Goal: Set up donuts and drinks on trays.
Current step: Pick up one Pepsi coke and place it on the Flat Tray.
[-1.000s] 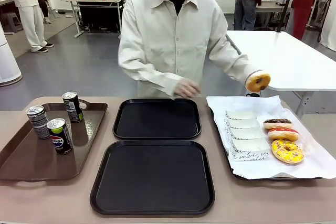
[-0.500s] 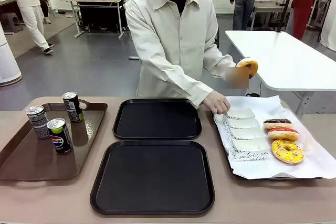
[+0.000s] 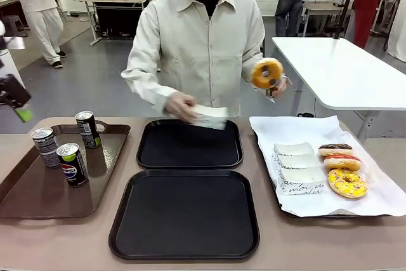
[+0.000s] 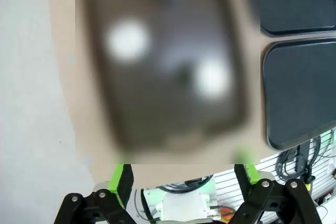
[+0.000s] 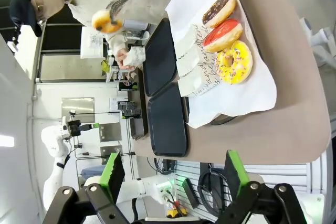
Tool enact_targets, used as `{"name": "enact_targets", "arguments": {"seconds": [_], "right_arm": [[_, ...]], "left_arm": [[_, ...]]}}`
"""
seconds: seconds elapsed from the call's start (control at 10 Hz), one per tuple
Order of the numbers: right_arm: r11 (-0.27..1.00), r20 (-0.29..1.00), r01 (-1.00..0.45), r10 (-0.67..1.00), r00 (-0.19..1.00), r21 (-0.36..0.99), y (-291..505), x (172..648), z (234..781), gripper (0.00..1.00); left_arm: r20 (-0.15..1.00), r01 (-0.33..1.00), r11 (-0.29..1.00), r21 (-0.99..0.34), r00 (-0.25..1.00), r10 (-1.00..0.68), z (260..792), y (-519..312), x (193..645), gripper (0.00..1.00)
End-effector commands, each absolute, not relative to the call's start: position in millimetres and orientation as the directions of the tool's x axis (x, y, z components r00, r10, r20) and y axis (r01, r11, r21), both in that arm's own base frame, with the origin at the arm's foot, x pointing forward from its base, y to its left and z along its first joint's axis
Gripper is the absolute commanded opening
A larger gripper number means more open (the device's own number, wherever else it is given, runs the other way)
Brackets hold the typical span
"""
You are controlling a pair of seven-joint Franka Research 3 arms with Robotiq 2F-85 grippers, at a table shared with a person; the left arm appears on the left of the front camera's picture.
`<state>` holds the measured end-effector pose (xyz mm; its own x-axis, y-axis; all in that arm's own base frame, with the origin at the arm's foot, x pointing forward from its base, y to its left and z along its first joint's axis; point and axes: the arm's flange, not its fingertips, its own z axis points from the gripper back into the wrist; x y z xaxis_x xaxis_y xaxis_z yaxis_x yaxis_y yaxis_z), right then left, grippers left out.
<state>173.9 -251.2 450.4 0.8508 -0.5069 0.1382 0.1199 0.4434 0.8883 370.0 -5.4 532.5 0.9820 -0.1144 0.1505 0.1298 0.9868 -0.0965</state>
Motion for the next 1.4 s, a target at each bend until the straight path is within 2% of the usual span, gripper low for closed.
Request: {"name": "enact_targets", "arguments": {"seconds": [0.0,0.3,0.4,1.0,1.2,1.3], "right_arm": [[0.431,0.142,0.106,-0.506,0.851,0.896,-253.5,172.4,449.3,1.0],[0.431,0.142,0.106,-0.506,0.851,0.896,-253.5,172.4,449.3,1.0],[0.431,0.142,0.106,-0.506,0.851,0.896,-253.5,172.4,449.3,1.0],[0.431,0.142,0.106,-0.506,0.851,0.896,-253.5,172.4,449.3,1.0],[0.431,0.142,0.106,-0.506,0.851,0.896,-253.5,172.4,449.3,1.0],[0.431,0.142,0.106,-0.506,0.851,0.896,-253.5,172.4,449.3,1.0]], "left_arm": [[0.14,0.121,0.988,-0.094,0.984,-0.107,516.9,-20.5,401.2,1.0],[0.177,0.138,0.982,-0.131,0.978,-0.113,500.7,-26.1,409.8,1.0],[0.138,0.148,0.984,-0.102,0.981,-0.134,495.9,-30.3,407.8,1.0],[0.144,0.151,0.983,-0.108,0.98,-0.135,494.2,-30.8,410.6,1.0],[0.158,0.103,0.992,-0.066,0.983,-0.092,484.8,-48.7,416.8,1.0],[0.117,0.059,0.996,-0.063,0.992,-0.051,478.2,-53.7,419.1,1.0]]}}
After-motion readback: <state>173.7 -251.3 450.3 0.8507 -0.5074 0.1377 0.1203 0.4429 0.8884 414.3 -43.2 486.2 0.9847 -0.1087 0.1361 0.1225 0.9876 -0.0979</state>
